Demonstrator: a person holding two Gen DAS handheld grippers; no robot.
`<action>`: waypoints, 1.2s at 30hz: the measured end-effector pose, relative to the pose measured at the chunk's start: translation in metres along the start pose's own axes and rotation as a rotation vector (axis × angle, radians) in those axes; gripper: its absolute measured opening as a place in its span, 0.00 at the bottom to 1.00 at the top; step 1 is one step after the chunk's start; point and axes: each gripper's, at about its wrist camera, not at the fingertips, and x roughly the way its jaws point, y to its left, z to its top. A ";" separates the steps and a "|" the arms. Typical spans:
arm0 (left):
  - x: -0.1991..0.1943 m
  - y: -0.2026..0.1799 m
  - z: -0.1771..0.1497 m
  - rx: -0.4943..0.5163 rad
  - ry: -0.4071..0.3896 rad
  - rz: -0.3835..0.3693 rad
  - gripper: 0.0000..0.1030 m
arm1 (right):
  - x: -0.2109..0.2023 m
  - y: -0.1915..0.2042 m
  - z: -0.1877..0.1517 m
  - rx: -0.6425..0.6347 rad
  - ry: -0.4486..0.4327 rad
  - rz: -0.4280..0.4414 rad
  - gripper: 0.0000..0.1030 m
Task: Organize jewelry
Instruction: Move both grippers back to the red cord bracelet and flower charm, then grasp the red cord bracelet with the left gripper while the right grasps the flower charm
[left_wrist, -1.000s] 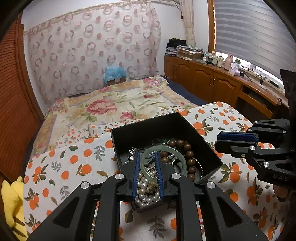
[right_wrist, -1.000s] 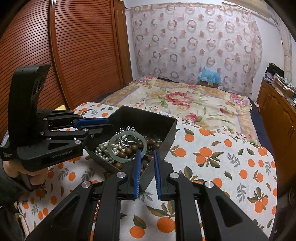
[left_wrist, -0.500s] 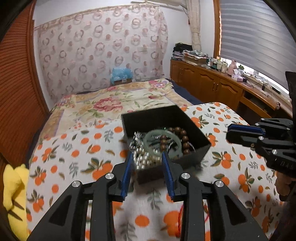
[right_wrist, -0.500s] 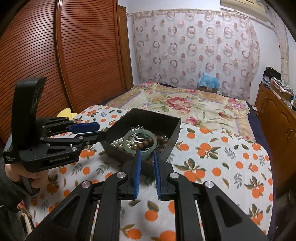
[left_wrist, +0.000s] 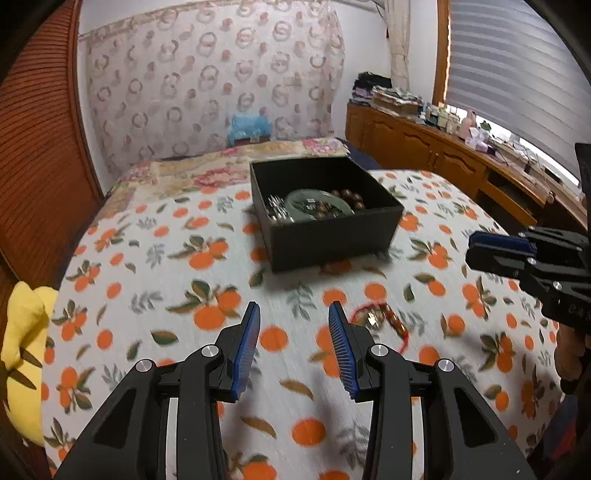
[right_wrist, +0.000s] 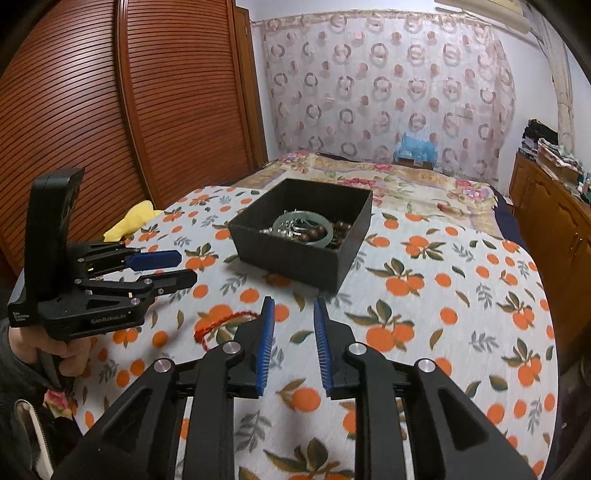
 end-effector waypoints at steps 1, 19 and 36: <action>0.001 -0.002 -0.002 0.004 0.005 -0.004 0.36 | -0.001 0.001 -0.002 0.002 0.002 -0.001 0.23; 0.025 -0.033 -0.017 0.074 0.101 -0.051 0.34 | 0.004 0.010 -0.017 0.017 0.035 0.015 0.27; 0.016 -0.045 -0.010 0.148 0.053 -0.045 0.02 | 0.015 0.016 -0.024 0.003 0.063 0.025 0.28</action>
